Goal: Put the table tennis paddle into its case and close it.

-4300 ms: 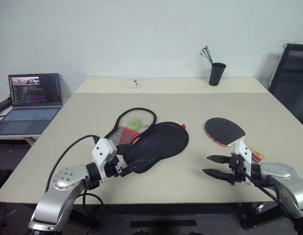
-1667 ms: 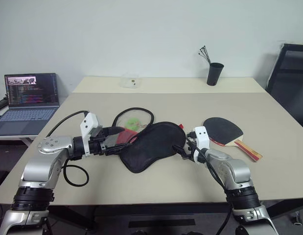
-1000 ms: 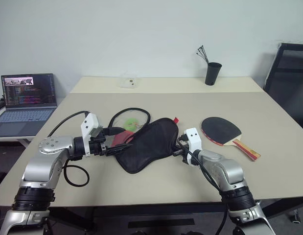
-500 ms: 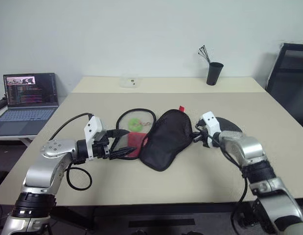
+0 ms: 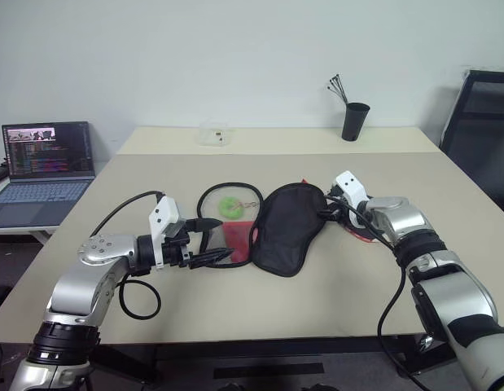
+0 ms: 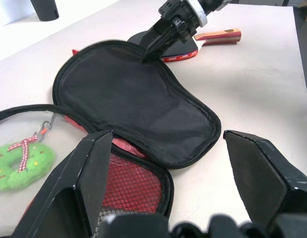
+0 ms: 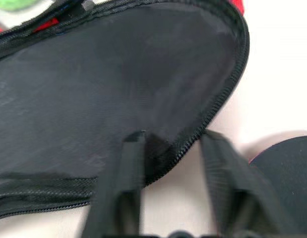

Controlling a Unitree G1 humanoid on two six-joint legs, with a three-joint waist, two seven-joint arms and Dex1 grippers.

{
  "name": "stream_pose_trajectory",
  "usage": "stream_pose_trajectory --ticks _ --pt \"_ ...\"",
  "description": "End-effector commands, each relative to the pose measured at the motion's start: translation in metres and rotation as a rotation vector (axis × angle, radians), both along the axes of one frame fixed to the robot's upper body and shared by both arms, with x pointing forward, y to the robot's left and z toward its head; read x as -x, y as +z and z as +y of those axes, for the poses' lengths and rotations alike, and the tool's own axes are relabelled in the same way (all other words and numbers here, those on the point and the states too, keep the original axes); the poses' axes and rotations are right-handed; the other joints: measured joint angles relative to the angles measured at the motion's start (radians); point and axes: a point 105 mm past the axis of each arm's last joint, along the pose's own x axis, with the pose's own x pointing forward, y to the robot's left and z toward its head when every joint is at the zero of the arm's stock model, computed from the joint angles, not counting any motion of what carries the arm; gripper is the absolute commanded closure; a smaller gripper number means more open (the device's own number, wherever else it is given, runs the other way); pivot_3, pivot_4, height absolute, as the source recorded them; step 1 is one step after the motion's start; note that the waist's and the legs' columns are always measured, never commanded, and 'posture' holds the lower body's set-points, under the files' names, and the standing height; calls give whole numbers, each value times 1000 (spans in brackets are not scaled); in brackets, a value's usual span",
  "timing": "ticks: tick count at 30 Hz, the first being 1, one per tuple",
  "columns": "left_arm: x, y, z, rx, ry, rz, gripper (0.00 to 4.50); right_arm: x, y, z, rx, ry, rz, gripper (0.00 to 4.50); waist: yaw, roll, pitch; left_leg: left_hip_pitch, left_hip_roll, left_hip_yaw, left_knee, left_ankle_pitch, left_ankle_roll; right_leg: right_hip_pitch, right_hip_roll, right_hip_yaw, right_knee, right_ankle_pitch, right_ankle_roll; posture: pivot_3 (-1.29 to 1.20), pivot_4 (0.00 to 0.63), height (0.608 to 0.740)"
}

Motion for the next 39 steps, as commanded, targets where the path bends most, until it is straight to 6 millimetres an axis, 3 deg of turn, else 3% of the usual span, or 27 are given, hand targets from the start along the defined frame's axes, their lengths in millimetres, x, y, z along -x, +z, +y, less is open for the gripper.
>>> stream_pose_trajectory --ticks 1,4,9,13,18,30,39 --pt "2 12 -8 -5 -35 -52 608 -14 44 -14 -2 -75 -190 1021 0 0 0 0 0 0 0 0 0 0 0 0 0 0 0 0 150 740" --pt "1 12 -9 -7 -40 -51 608 -15 54 -25 -21 -114 -225 18 0 0 0 0 0 0 0 0 0 0 0 0 0 1 -2 0 150 740" --pt "1 12 -10 -5 -50 -50 608 9 43 -19 -157 -68 -111 18 2 0 0 0 0 0 0 0 0 0 0 0 0 2 -4 0 150 740" --pt "0 13 -8 -5 -55 -49 608 43 23 -6 -229 -44 -15 18 6 0 0 0 1 -1 0 0 0 0 0 0 1 2 -3 0 150 740" --pt "-3 15 -5 -2 -51 -55 608 69 4 6 -284 -89 53 18 5 1 0 0 1 0 1 0 0 -1 0 1 2 0 0 0 150 740" --pt "-10 19 4 -6 -17 -67 608 85 -23 33 -391 -159 168 18 8 1 0 0 1 0 1 0 0 -1 0 0 1 0 0 0 150 740" --pt "-10 19 4 -6 -14 -72 608 84 -22 58 -422 -102 179 18 6 1 0 0 1 0 1 0 0 -1 1 0 1 0 0 0 150 740"
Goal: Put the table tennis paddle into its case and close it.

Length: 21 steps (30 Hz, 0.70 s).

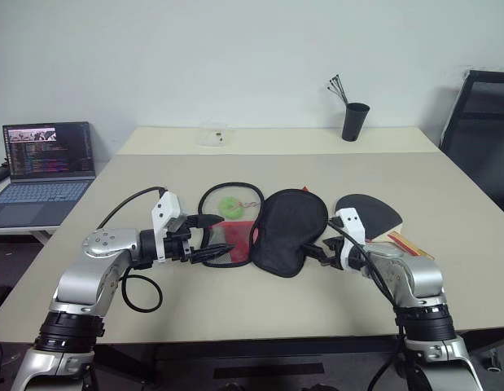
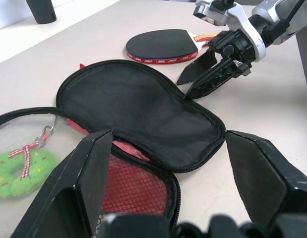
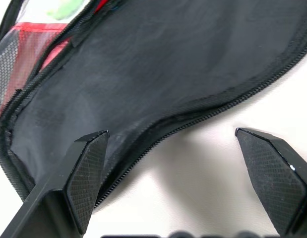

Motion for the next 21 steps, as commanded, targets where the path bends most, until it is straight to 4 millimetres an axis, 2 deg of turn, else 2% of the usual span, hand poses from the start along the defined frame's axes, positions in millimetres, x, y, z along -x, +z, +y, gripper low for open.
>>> stream_pose_trajectory --ticks 1,6,9,14,20,21 --pt "-1 16 4 1 10 -67 608 -2 14 20 -34 50 -50 18 0 0 0 0 0 0 0 0 0 0 0 0 0 0 0 0 150 740" --pt "-1 16 3 6 12 -69 608 -2 13 36 -37 82 -58 18 -2 0 0 0 0 0 0 0 0 0 0 0 0 0 0 0 150 740" --pt "0 16 2 7 13 -70 608 -3 13 37 -29 82 -68 575 -2 0 0 0 0 0 0 0 0 0 0 0 0 0 0 0 150 740" --pt "0 15 2 6 13 -69 608 -5 15 26 -16 74 -68 2163 -2 0 0 0 0 0 0 0 0 0 0 0 0 0 0 0 150 740" --pt "2 13 -1 2 -2 -65 608 -7 16 9 17 77 -56 4318 -1 0 0 0 0 0 0 0 0 0 0 0 0 0 0 0 150 740" --pt "2 12 -2 2 -3 -65 608 -7 16 7 25 79 -57 4487 -1 0 0 0 0 0 0 0 0 0 0 0 0 0 0 0 150 740"
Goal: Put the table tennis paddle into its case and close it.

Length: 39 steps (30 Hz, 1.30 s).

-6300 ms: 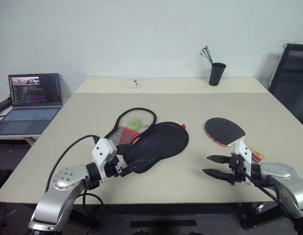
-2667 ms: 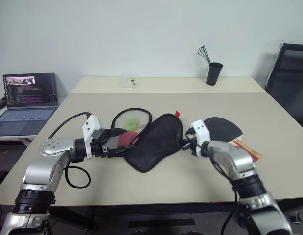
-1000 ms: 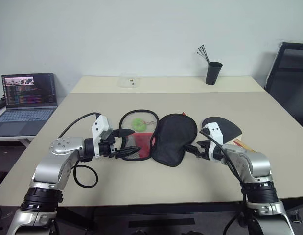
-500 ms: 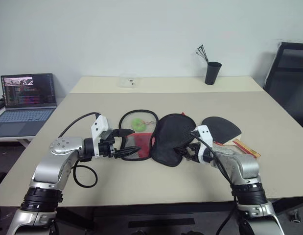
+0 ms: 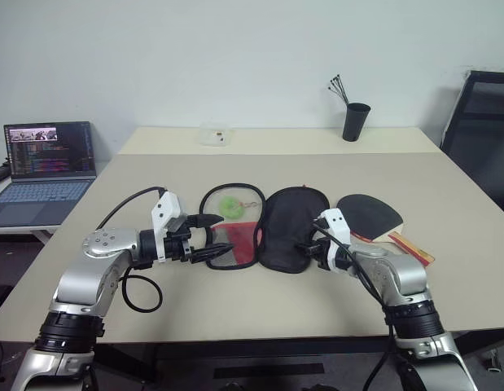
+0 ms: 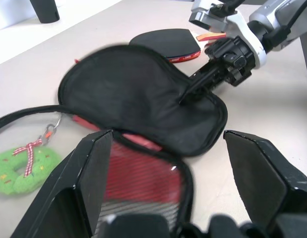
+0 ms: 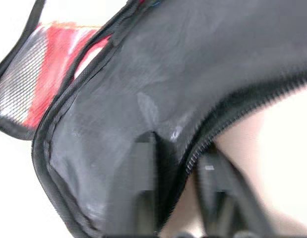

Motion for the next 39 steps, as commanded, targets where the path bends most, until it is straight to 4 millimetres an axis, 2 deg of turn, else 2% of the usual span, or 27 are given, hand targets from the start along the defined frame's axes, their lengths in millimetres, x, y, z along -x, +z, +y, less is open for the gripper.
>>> stream_pose_trajectory --ticks 1,9,15,19,29,34,39 --pt "2 12 -3 -1 -19 -61 608 -6 17 -7 -2 19 -43 4487 0 0 0 0 0 0 0 0 0 0 0 0 0 0 0 0 150 740" --pt "1 11 -7 -5 -30 -66 608 -20 22 -34 89 40 -47 4487 1 0 0 0 0 0 0 0 0 0 0 0 0 0 0 0 150 740" --pt "2 11 -7 -6 -31 -69 608 -23 25 -32 72 69 -37 4487 1 0 0 0 0 1 0 0 0 0 0 0 0 0 0 0 150 740" --pt "2 10 -8 -7 -31 -69 608 -21 23 -29 56 56 -33 3522 1 0 0 0 0 1 0 0 0 0 0 0 0 0 0 0 150 740" --pt "0 10 -9 -7 -35 -70 608 9 16 -7 -22 84 26 115 3 0 0 0 0 0 0 0 0 0 0 0 0 0 0 0 150 740" --pt "0 10 -10 -6 -39 -69 608 24 12 3 -15 101 26 42 3 0 0 0 0 0 0 0 0 0 0 0 0 0 0 0 150 740" --pt "1 10 -10 -7 -41 -68 608 32 12 -19 132 107 -53 42 5 0 0 0 0 0 0 0 0 0 0 0 -1 0 0 0 150 740"
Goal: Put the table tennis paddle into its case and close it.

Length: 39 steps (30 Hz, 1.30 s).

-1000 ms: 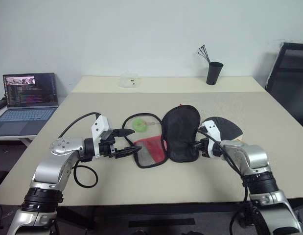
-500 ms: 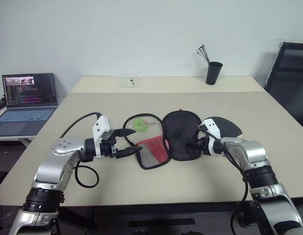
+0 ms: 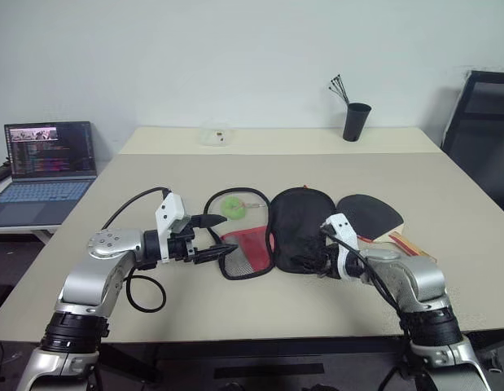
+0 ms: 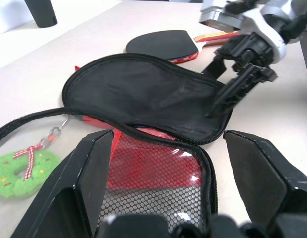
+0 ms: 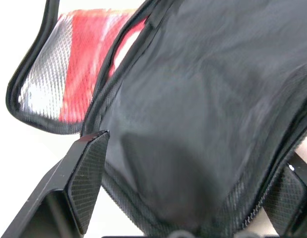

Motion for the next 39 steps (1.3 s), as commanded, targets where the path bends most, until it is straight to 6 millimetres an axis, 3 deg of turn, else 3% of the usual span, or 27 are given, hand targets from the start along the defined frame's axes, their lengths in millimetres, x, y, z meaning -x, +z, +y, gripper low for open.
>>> stream_pose_trajectory --ticks 1,9,13,18,21,24,30,39 --pt "1 11 -4 -3 -25 -49 608 4 15 -17 60 8 -95 42 3 0 0 0 0 0 0 0 0 0 0 0 0 0 0 0 150 740" --pt "-1 11 -7 -1 -31 -48 608 6 30 -41 73 -41 -132 42 1 0 0 0 1 0 0 0 0 0 0 0 0 0 -1 0 150 740" --pt "-1 12 -8 1 -37 -50 608 -7 64 -78 87 -133 -270 42 3 0 0 0 0 0 0 0 0 0 0 0 -1 0 0 0 150 740" --pt "0 13 -11 5 -50 -52 608 -16 73 -122 138 -217 -292 42 3 0 0 0 -1 0 0 0 0 1 0 0 -2 0 0 0 150 740" --pt "0 16 -16 10 -69 -62 608 -25 67 -160 164 -307 -255 42 3 -1 0 0 0 1 0 0 0 1 0 0 -2 0 0 0 150 740" --pt "0 19 -23 14 -96 -70 608 -31 53 -181 202 -344 -217 42 3 -1 0 0 -1 1 1 0 0 1 0 1 -2 0 0 0 150 740" --pt "5 28 -35 34 -169 -63 608 -42 29 -201 263 -352 -160 42 0 -1 0 0 -1 2 1 0 1 1 3 1 -1 1 1 0 150 740" --pt "5 46 -54 43 -278 -81 608 -56 10 -203 346 -273 -111 42 0 -1 0 0 -1 3 1 0 1 1 6 2 -1 1 2 0 150 740"
